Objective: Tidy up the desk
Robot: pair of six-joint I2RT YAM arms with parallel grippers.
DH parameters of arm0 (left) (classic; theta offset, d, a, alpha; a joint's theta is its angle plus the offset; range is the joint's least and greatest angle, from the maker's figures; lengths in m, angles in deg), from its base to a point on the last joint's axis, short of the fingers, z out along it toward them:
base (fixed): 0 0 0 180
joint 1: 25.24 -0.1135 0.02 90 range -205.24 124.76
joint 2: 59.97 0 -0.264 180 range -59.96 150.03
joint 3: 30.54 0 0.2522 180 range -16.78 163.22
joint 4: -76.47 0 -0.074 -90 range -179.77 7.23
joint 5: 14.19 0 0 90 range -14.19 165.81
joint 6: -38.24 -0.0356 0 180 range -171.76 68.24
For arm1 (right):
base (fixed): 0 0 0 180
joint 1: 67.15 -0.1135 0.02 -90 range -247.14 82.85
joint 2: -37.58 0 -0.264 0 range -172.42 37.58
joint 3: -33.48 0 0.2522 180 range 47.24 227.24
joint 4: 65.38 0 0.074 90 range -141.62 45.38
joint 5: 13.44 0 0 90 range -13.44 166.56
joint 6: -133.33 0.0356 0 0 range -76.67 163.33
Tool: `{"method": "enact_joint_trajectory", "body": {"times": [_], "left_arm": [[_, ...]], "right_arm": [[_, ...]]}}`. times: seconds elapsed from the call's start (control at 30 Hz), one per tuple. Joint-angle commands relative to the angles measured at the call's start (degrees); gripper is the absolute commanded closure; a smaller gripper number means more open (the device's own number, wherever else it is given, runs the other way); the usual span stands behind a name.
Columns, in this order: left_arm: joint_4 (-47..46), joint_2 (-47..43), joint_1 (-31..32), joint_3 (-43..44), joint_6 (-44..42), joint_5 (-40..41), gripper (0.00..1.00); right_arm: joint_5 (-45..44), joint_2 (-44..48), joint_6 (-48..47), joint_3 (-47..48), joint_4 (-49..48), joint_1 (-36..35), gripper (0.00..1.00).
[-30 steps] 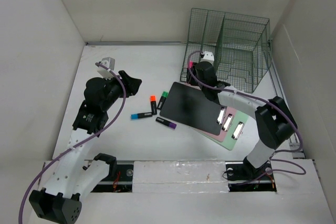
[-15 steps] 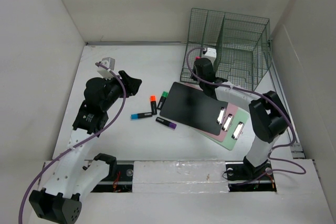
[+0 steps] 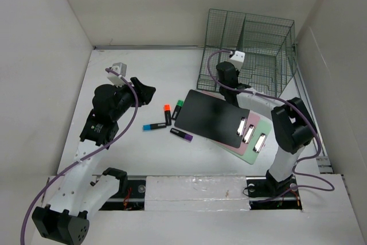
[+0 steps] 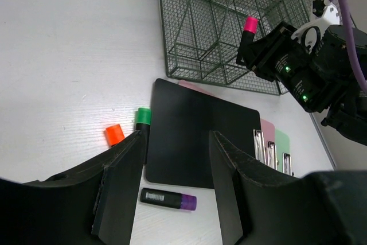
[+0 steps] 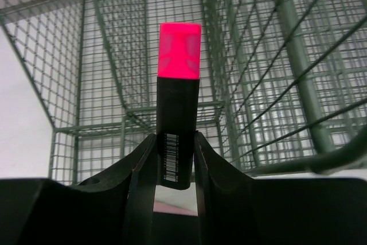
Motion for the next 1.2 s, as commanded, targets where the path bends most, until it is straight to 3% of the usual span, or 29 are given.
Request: {"method": "enact_joint_trajectory", "body": {"times": [0.0,0.47,0.7,0.9,1.17], "left_arm": [[-2.2,-0.1,-0.3,0.0,-0.1,-1.2,0.56],[-2.3,-0.3,-0.3,0.0,-0.1,-1.1,0.56],[-2.3,-0.5,-0.3,-0.1,-0.1,-1.1,0.56],[-2.3,-0.8,-0.3,0.0,-0.1,-0.9,0.56],[-2.3,-1.0,-0.3,-0.3,-0.1,-1.0,0.56]], "right_arm": [[-2.1,-0.2,-1.1,2.3,-3.7,1.0,0.92],[-3.8,-3.0,0.4,2.3,-1.8,-0.1,0.83],[-3.9,-0.2,1.0,1.0,-1.8,-0.6,0.69],[-3.1,2.7,1.0,-0.5,-3.3,-1.2,0.62],[-3.0,2.1,1.1,-1.0,-3.9,-1.7,0.64]]}}
